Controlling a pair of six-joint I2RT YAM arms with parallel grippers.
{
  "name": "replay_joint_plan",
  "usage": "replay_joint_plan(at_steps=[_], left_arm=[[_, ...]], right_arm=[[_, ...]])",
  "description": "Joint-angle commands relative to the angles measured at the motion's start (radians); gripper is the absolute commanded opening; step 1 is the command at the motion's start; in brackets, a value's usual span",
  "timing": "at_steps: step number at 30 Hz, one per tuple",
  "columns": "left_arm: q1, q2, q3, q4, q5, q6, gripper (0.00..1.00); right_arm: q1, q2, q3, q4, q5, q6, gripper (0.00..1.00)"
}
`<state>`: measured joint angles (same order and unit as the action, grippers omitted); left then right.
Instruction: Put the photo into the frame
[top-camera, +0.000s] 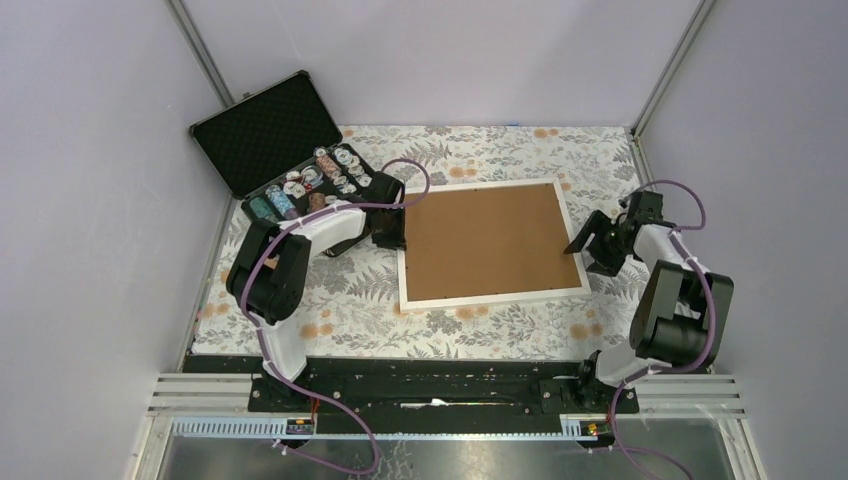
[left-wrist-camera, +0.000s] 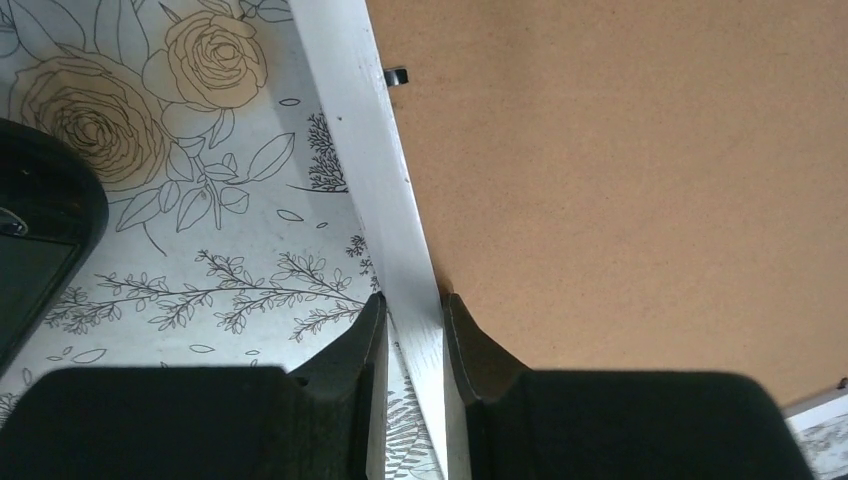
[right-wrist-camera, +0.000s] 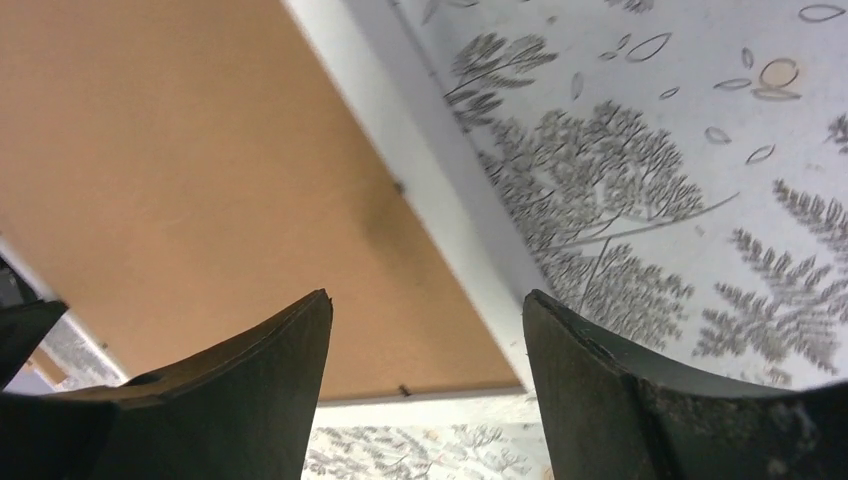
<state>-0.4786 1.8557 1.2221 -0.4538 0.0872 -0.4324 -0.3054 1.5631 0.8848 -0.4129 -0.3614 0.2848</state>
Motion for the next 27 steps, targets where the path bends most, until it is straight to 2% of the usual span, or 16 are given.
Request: replay_joint_plan(at_steps=[1, 7, 12, 19, 27], left_arm=[[-0.020, 0.011, -0.081, -0.071, -0.083, 0.175, 0.00], [-0.020, 0.030, -0.097, -0.051, -0.064, 0.162, 0.00], [-0.020, 0.048, -0.093, -0.060, -0.068, 0.124, 0.00], [-0.020, 0.033, -0.080, -0.072, -0.076, 0.104, 0.00], [-0.020, 0.034, -0.075, -0.073, -0.066, 0.099, 0.00]], right_arm=[[0.028, -0.102, 0.070, -0.082, 0.050, 0.007, 0.78], [0.028, -0.018, 0.133, -0.104, 0.222, -0.040, 0.75], [0.047, 0.044, 0.170, -0.125, 0.212, -0.068, 0.60], [0.073, 0.154, 0.253, -0.165, 0.259, -0.089, 0.45], [0.078, 0.167, 0.256, -0.164, 0.253, -0.103, 0.44]])
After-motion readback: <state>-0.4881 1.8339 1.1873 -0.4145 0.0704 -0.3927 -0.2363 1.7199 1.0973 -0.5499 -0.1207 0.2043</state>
